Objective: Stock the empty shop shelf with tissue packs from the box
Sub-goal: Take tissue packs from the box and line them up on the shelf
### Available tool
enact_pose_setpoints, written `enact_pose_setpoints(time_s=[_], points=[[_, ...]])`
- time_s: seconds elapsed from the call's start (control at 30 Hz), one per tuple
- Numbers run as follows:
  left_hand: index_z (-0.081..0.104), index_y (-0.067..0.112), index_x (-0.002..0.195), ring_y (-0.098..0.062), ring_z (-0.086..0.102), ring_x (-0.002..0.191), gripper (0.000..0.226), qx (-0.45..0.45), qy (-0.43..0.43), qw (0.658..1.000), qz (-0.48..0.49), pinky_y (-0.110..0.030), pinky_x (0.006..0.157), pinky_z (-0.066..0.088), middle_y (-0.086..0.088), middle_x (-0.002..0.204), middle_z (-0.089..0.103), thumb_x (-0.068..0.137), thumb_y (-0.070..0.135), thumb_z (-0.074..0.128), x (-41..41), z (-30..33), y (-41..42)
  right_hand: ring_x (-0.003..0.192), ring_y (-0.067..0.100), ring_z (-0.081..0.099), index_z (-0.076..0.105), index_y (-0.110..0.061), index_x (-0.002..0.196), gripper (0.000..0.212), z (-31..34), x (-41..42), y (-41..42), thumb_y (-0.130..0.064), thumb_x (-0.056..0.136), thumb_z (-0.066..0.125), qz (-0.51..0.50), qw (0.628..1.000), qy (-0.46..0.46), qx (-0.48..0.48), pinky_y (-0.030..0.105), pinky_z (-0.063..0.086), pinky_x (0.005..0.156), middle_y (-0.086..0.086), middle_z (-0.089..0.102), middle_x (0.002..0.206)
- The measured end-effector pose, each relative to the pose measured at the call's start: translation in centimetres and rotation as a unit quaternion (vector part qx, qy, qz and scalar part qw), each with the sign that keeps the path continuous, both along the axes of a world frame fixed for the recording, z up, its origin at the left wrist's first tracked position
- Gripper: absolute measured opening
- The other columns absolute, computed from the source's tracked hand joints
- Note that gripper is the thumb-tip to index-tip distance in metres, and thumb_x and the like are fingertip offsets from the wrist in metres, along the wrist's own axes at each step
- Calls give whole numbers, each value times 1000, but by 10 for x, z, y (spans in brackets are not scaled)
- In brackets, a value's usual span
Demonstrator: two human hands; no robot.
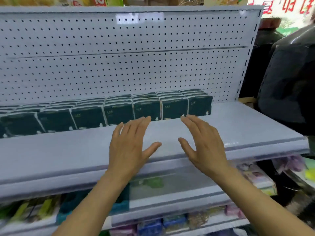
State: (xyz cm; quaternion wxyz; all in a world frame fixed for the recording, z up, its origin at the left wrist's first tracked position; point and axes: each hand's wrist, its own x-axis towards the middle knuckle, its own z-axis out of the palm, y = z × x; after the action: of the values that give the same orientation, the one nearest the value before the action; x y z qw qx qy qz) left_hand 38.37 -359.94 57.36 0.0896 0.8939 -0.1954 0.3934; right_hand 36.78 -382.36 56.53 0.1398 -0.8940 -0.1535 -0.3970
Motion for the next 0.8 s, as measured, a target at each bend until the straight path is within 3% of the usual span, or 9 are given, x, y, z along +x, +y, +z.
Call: enact_pose_setpoints(time_s=[0.1, 0.23, 0.4, 0.63, 0.8], points=[[40, 20, 145, -23, 51, 128, 72, 24, 27, 999, 22, -50, 110, 36, -2, 142, 53, 89, 64, 41, -57, -28, 34, 123, 29, 51, 43, -17, 142, 56, -18, -34, 36, -42, 93, 47, 45, 998, 40, -27, 44, 45, 94, 8, 50, 140], [38, 19, 147, -24, 52, 127, 73, 34, 75, 993, 80, -50, 107, 41, -4, 144, 52, 90, 64, 41, -122, -60, 87, 122, 30, 51, 42, -17, 143, 56, -37, -70, 93, -40, 93, 55, 109, 989, 79, -54, 46, 46, 93, 9, 48, 142], [37, 19, 149, -24, 54, 123, 74, 17, 162, 974, 158, -43, 94, 51, -3, 143, 52, 92, 65, 39, -182, -91, 165, 101, 31, 62, 41, -13, 142, 59, -57, -98, 176, -42, 92, 50, 204, 968, 118, -87, 38, 55, 66, 10, 55, 132], [43, 24, 146, -25, 59, 115, 67, 28, 256, 923, 287, -40, 87, 52, -2, 132, 59, 92, 64, 40, -252, -140, 306, 110, 30, 58, 41, -17, 142, 56, -105, -124, 313, -40, 94, 55, 292, 931, 170, -138, 42, 54, 75, 7, 52, 137], [47, 19, 140, -30, 61, 108, 67, -1, 360, 863, 354, -42, 88, 51, -5, 122, 63, 94, 66, 33, -299, -191, 424, 105, 28, 61, 55, -18, 130, 44, -156, -144, 421, -39, 92, 59, 315, 903, 248, -153, 40, 54, 72, 4, 60, 124]])
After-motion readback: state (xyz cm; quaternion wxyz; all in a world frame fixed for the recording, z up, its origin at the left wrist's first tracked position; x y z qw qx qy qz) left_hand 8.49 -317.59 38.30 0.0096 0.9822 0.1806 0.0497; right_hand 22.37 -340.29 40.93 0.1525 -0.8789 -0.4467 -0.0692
